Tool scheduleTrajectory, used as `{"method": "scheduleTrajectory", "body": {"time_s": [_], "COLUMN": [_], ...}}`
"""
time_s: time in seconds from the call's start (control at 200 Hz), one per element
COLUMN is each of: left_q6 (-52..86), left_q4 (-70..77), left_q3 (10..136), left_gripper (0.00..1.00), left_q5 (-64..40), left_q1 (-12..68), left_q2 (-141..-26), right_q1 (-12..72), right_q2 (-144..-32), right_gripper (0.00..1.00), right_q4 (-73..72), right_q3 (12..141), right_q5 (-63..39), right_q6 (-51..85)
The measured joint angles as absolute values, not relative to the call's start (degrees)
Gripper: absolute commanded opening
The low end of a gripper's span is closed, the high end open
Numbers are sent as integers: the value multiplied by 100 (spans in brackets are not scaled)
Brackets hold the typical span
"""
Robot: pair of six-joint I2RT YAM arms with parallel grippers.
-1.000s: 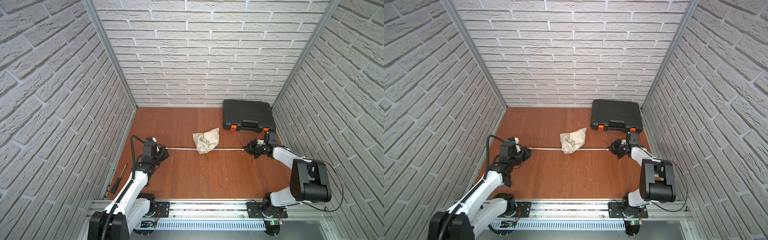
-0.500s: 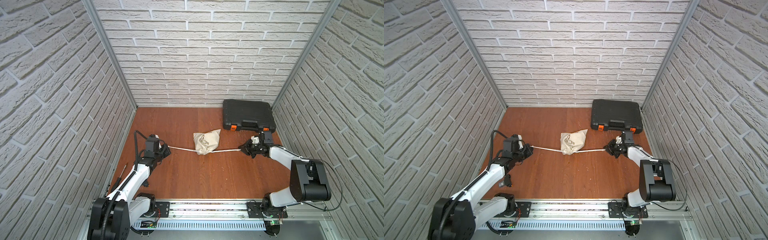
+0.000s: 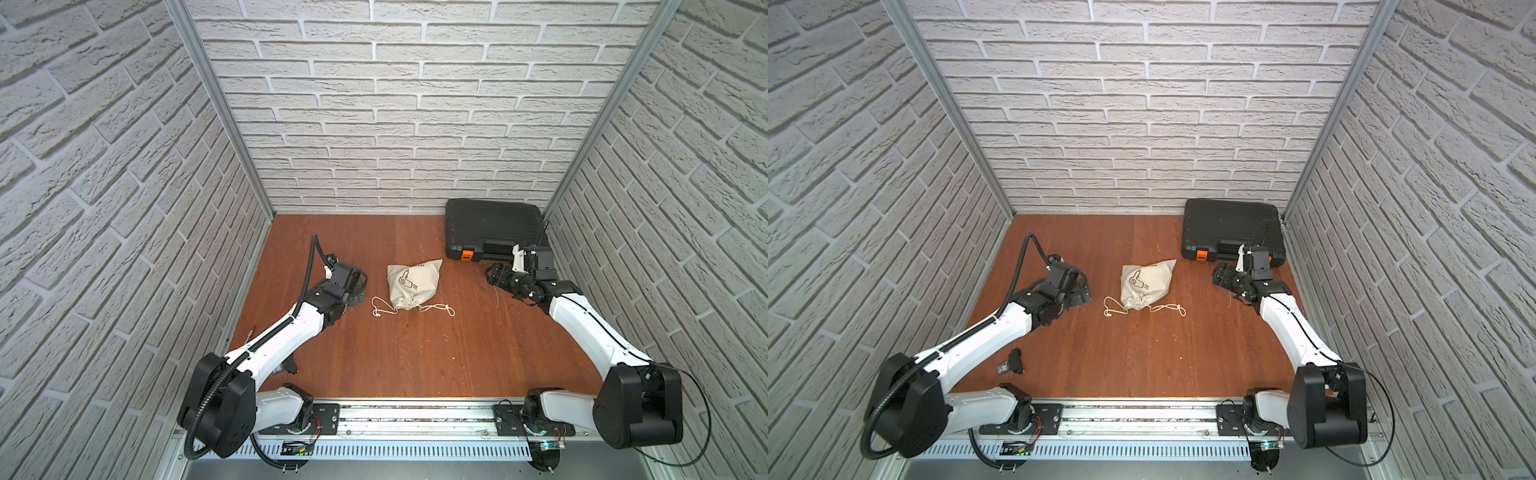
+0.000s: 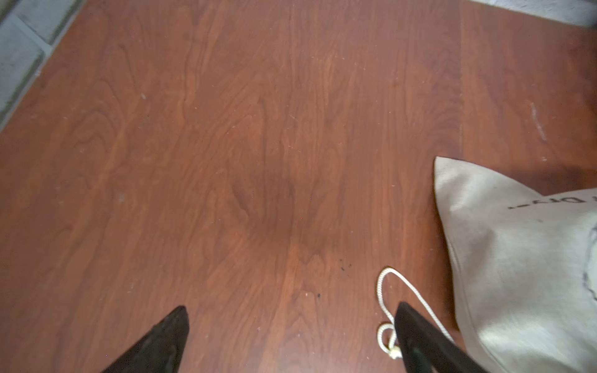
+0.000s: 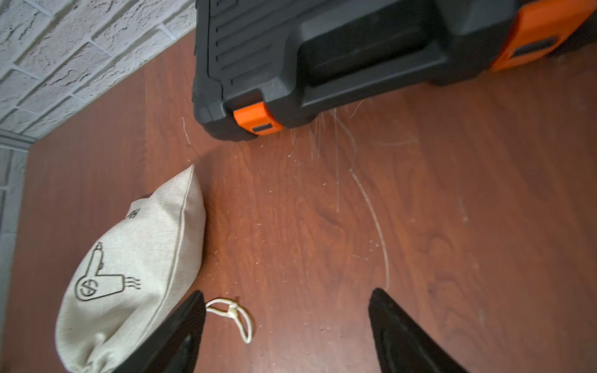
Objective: Pack away hair dryers
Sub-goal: Place the drawstrings on both sides at the center of the board, then reset both arms
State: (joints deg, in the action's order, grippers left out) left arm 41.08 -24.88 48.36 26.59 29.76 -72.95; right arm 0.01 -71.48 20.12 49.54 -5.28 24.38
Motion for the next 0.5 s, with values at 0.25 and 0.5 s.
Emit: {"method": "scheduleTrajectory", "body": {"time_s": [0.25, 0.5], "left_q6": [3981, 3789], "left_q4": [-2613, -2617], "left_q3": [4952, 4755], "left_gripper": [98, 98], "left_q5": [3273, 3575], "left_q1": [3105, 3026], "left_q2": [-7380, -7120], "right_q1": [3, 1], "right_q2": [-6431, -6657], "right_gripper": [79, 74], "right_q4": [974, -1140], "right_q3": [3741, 2696], "right_q5": [545, 1100], "right_q6": [1367, 851]}}
